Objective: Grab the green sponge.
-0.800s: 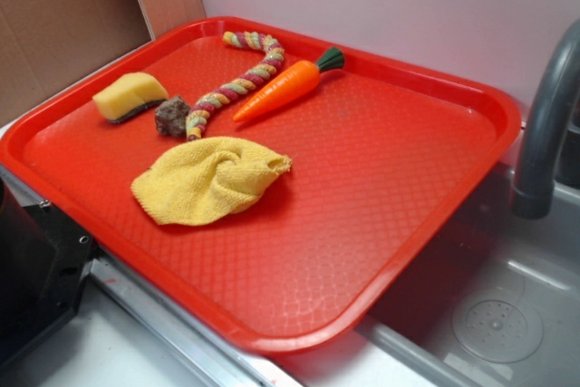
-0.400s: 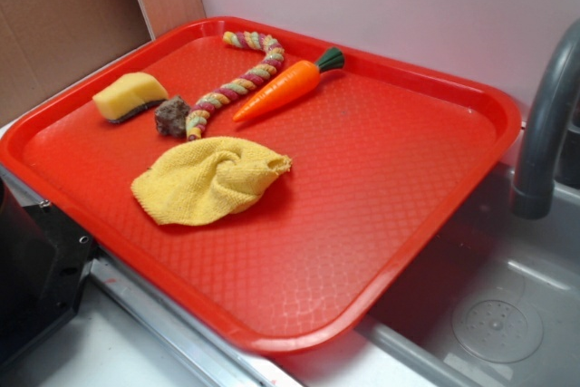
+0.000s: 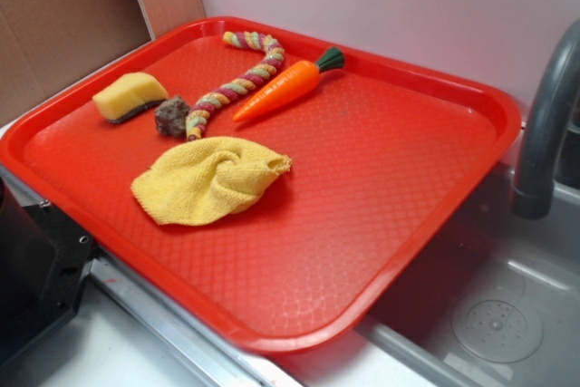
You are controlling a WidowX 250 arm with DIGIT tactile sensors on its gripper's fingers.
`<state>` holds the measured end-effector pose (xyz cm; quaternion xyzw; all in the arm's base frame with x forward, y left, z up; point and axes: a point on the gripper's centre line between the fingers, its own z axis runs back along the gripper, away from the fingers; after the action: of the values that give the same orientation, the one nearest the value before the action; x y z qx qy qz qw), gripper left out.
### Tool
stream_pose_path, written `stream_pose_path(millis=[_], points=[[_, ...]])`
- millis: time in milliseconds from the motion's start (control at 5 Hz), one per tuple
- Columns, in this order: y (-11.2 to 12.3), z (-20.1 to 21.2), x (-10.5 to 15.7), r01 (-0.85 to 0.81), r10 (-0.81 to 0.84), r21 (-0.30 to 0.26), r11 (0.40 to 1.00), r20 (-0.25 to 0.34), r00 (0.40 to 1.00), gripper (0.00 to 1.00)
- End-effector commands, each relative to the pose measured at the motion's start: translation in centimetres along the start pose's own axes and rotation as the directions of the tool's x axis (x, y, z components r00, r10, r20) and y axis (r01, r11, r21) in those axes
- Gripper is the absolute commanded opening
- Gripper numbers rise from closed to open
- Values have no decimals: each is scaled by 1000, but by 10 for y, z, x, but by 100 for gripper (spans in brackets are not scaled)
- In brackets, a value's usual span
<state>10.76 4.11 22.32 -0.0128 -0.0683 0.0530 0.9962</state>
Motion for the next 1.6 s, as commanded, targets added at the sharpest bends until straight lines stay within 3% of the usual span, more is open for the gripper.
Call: stream_pose_path(millis=[0, 400, 800, 1000, 1200, 1400], points=[[32, -36, 16, -38, 34, 90, 995, 42, 999, 100], [63, -97, 44, -146, 131, 178, 973, 94, 987, 100], [92, -157, 81, -157, 144, 287, 945, 66, 987, 100], [95, -176, 94, -131, 119, 290, 948, 59, 991, 100], [89, -197, 100, -45, 37, 222, 974, 43, 998, 100], [92, -205, 101, -43, 35, 213, 976, 43, 998, 0]])
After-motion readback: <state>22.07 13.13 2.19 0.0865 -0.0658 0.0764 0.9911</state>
